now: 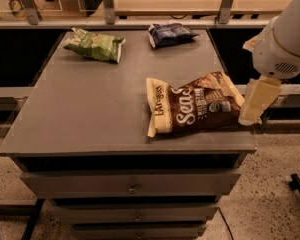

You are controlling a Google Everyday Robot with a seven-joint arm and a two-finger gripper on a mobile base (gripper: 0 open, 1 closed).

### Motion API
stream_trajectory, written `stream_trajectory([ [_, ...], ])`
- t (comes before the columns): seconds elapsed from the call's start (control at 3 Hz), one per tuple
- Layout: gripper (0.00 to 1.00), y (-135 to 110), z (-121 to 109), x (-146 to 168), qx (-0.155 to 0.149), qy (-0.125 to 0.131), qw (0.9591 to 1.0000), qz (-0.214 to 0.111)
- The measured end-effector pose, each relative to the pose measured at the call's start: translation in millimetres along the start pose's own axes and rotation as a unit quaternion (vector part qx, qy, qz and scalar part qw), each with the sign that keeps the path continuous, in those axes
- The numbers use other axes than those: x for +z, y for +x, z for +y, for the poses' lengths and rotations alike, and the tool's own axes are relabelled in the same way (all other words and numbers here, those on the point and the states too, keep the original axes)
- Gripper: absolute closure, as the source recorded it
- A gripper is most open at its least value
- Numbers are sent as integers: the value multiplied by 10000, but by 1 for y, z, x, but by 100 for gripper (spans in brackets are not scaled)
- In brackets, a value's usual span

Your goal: Move brown chip bag near blue chip bag

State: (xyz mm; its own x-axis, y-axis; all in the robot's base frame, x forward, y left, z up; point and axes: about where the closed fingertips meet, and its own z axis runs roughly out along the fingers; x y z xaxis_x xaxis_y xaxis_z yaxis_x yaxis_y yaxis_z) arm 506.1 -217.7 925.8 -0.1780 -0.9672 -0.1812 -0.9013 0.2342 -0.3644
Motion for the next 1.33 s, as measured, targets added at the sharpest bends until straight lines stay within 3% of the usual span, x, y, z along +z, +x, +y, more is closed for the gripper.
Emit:
stream_trajectory([
  [0.33, 0, 1, -1, 31, -39, -126, 9999, 5],
  [1.0, 0, -19, 17, 85, -68, -741, 9967, -309],
  [1.33, 17, -27, 24, 97, -62, -912, 9948, -446],
])
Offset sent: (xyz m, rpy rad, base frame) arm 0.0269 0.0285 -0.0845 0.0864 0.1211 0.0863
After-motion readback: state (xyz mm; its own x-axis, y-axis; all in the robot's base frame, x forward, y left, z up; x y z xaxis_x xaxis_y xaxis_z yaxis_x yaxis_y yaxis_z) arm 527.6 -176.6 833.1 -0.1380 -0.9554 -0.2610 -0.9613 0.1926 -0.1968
